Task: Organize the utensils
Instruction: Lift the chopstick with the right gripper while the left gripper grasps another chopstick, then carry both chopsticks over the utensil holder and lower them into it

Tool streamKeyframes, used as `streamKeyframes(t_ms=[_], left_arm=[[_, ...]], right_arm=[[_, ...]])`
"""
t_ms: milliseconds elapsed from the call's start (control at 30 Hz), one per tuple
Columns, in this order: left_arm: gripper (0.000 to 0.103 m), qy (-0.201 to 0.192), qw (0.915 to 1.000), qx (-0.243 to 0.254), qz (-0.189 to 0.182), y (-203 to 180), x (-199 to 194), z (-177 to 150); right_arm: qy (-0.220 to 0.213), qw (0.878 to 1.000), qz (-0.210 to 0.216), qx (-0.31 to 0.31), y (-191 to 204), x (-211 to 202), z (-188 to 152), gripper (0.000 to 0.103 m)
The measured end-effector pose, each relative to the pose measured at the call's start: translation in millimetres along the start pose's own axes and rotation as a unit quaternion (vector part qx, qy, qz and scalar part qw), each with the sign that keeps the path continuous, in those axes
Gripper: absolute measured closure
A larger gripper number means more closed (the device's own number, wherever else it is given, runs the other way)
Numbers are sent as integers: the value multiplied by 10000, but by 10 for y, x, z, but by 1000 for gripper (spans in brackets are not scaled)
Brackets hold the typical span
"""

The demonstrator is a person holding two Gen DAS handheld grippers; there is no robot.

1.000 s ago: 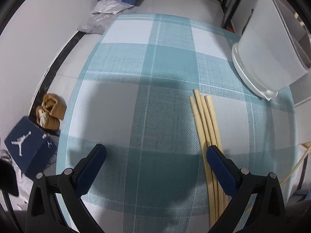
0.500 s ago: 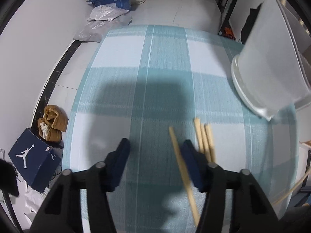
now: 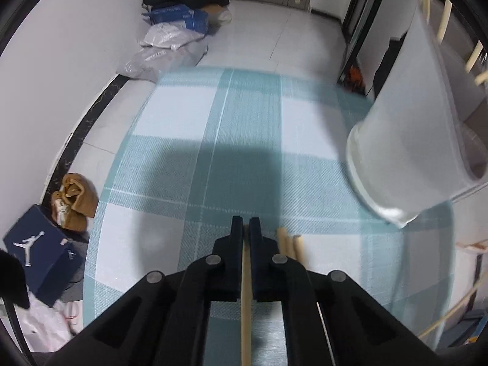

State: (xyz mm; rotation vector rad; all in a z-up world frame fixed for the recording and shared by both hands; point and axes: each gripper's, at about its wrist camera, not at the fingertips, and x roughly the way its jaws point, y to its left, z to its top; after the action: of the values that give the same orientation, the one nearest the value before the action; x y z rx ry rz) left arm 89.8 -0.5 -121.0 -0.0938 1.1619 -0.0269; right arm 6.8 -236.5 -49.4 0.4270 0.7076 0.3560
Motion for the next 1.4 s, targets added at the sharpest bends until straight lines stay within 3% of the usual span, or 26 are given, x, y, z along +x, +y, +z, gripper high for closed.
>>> streamKeyframes(t_ms=[233, 467, 667, 1033, 1400], left_arm=[[102, -582, 9971, -202, -439, 55, -431, -25], [102, -1428, 9865, -22, -808, 40, -958, -141], [102, -1849, 9796, 176, -767, 0, -1230, -230], [102, -1777, 9784, 488, -933, -79, -1398, -336], [102, -1858, 9780, 453, -839, -98, -1547, -368]], right_arm=[[-230, 9988, -120, -410, 168, -96, -10, 99], [-643, 9932, -237, -943, 445, -245, -109, 99], [-818, 9852, -345, -1465, 717, -319, -237, 99], [-802, 9789, -525, -1804, 961, -334, -359, 99], [-807, 9862, -537, -1342, 860, -305, -329, 99]])
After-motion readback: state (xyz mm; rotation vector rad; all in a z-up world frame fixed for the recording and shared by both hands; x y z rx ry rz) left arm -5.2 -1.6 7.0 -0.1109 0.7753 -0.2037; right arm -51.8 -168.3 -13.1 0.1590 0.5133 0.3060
